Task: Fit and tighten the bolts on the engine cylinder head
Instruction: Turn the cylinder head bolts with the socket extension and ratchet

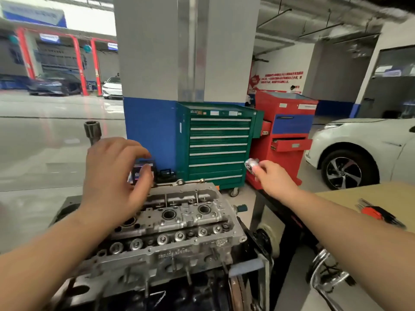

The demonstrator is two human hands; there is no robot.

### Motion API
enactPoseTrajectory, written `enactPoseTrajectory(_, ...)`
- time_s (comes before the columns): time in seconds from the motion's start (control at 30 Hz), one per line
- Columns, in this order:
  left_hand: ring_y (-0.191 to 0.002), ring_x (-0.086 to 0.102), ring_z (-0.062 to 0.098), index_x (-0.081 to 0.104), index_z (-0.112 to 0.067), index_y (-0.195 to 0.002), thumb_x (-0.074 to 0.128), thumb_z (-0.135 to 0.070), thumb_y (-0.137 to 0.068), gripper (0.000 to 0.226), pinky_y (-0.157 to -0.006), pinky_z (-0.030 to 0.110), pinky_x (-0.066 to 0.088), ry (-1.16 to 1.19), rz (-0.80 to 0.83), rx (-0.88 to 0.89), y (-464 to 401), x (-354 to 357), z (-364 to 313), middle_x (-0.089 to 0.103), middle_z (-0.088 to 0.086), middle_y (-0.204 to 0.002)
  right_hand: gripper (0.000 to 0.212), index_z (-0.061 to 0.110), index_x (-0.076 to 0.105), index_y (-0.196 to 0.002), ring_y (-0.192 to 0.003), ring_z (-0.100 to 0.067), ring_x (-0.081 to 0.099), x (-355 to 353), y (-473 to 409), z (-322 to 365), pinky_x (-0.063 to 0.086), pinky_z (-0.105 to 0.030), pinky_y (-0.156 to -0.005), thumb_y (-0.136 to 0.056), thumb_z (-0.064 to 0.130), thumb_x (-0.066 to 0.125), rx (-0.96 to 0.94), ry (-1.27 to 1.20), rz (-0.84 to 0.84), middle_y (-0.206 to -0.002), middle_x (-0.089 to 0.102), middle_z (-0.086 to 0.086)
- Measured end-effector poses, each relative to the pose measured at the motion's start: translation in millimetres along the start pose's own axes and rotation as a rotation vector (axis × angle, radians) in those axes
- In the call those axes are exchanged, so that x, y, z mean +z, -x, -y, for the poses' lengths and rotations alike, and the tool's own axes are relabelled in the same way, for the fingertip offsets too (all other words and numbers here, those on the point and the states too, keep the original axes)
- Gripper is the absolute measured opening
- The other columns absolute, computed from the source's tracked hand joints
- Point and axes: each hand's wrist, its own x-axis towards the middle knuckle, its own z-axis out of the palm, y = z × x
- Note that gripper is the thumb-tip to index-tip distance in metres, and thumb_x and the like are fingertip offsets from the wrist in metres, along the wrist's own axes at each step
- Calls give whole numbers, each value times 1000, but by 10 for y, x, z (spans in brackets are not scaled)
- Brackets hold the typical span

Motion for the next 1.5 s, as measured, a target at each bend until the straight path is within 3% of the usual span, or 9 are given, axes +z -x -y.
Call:
enactPoseTrajectory(0.1, -116, 51, 27, 58, -19, -118, 64, -24, -84, 34, -104, 35, 33, 53, -270, -134, 2, -94, 169, 55, -12, -120, 39, 6, 65, -106, -61, -20, 51, -52, -34, 767, 43, -34, -54, -111, 35, 39, 43, -504, 187, -85, 69, -11)
enactPoseTrajectory(0.2, -119, 53, 15, 41, -55, -125, 65, -32, -92, 47, -104, 38, 44, 287, -386, -442, -55, -100, 204, 48, -17, -126, 43, 1, 59, -117, -59, -20, 51, -81, 62, 1529, 42, -35, -54, -112, 38, 36, 19, -741, 463, -88, 69, -18)
enactPoseTrajectory(0.33, -81, 73, 13, 48, -60, -111, 45, -49, -105, 12, -63, 38, 55, 584, -245, -777, -90, -45, 210, 69, -5, -100, 44, 11, 57, -112, -56, -18, 50, 57, 323, 2369, 40, -30, -50, -106, 53, 45, -139, -570, 562, -84, 65, -12)
enactPoseTrajectory(0.47, -45, 46, 16, 64, -30, -93, 34, -45, -110, 37, -39, 21, 35, 810, -208, -953, -59, -10, 281, 57, 1, -60, 48, 11, 60, -105, -54, -19, 47, 156, 493, 2923, 36, -25, -44, -105, 56, 41, -316, -402, 482, -73, 63, -8)
enactPoseTrajectory(0.67, -49, 50, 9, 67, -33, -77, 35, -62, -100, 49, -45, 20, 41, 879, -154, -1023, -80, 3, 297, 59, -3, -58, 52, 19, 62, -115, -46, -17, 39, 219, 489, 3421, 31, -21, -40, -103, 64, 38, -459, -222, 493, -63, 56, -5)
enactPoseTrajectory(1.07, -68, 58, 7, 67, -34, -81, 36, -97, -77, 71, -54, 20, 45, 897, -81, -896, 22, 34, 361, 60, -11, -67, 64, 12, 65, -111, -39, -15, 32, 206, 197, 3471, 25, -21, -41, -98, 71, 45, -301, -62, 630, -58, 52, -2)
enactPoseTrajectory(1.17, -66, 56, 8, 67, -34, -82, 34, -98, -76, 72, -57, 24, 44, 895, -80, -890, 23, 52, 374, 60, -11, -68, 58, 20, 68, -97, -40, -15, 32, 172, 186, 3499, 26, -21, -40, -97, 73, 44, -312, 4, 639, -58, 53, -2)
enactPoseTrajectory(1.4, -59, 50, 10, 65, -32, -80, 33, -96, -80, 72, -55, 27, 40, 891, -72, -890, 9, 66, 377, 57, -7, -63, 72, 17, 65, -131, -44, -15, 30, 60, 21, 3719, 26, -25, -44, -96, 75, 43, -382, 254, 751, -60, 51, 0)
enactPoseTrajectory(1.5, -51, 44, 8, 65, -30, -76, 37, -85, -87, 63, -48, 20, 37, 949, -66, -897, -4, 45, 379, 54, -5, -61, 58, 30, 69, -127, -46, -17, 27, 52, -62, 3733, 25, -26, -46, -99, 71, 40, -380, 251, 877, -63, 46, -3)
